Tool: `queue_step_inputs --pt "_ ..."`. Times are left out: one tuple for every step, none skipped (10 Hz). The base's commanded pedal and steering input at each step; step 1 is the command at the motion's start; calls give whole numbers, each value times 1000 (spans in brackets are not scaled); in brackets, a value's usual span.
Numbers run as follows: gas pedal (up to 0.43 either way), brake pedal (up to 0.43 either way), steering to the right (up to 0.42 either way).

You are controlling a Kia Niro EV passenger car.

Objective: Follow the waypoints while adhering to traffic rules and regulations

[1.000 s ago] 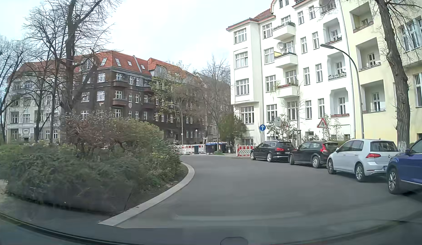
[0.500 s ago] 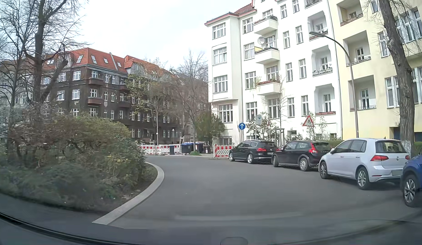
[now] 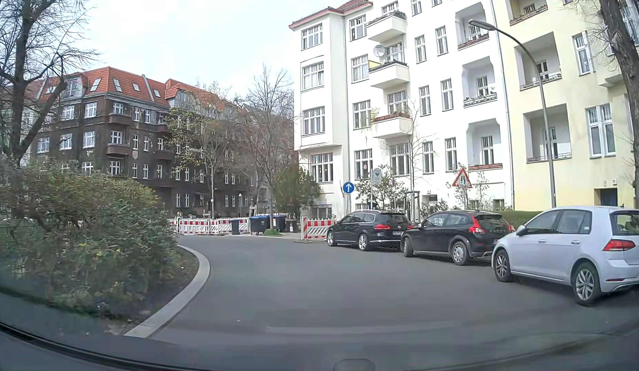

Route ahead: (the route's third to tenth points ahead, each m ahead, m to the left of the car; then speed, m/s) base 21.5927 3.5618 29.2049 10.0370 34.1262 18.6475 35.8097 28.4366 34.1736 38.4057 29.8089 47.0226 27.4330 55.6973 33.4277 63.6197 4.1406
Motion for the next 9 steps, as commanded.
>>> queue_step_inputs --pt "79 0 20" --pt "79 0 2" --pt "79 0 -19" --pt "79 0 -41" --pt "79 0 -52" --pt "79 0 -66" --pt "79 0 -76" --pt "79 0 -88" --pt "79 0 -97"
